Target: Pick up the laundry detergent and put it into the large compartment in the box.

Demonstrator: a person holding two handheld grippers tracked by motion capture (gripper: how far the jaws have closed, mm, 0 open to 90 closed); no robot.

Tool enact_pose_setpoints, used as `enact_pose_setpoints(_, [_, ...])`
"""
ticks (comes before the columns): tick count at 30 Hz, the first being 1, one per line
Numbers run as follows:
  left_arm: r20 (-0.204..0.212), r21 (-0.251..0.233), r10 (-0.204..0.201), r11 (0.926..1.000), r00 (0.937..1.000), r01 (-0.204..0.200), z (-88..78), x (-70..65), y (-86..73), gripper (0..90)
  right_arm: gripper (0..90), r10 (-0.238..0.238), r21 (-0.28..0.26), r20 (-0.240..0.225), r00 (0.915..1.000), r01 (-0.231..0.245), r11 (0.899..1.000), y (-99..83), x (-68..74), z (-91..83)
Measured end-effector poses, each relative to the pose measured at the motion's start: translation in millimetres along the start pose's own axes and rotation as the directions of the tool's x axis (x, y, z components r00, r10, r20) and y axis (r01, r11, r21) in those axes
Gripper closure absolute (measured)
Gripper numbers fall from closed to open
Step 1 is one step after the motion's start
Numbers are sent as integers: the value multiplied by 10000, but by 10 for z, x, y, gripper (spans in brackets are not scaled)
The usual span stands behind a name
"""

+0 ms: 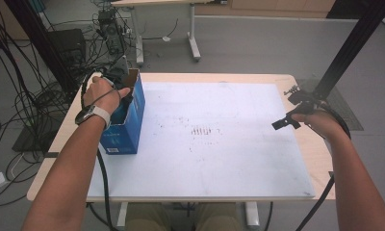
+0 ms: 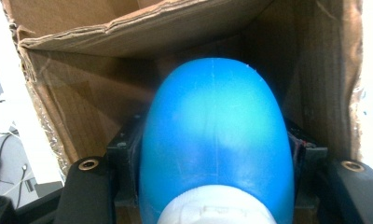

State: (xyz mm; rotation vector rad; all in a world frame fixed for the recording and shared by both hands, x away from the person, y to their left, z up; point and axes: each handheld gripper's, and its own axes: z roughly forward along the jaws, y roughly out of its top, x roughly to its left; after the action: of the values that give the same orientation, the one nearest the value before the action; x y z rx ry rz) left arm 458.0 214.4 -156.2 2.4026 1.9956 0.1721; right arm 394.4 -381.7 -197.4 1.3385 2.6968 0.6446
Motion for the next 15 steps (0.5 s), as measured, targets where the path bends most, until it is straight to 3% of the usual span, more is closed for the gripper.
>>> enact_pose_setpoints(15, [-29, -68, -52, 10000, 10000, 51, 0, -1, -27, 371, 110, -43, -10, 26, 10000, 43, 10000, 1, 19, -11])
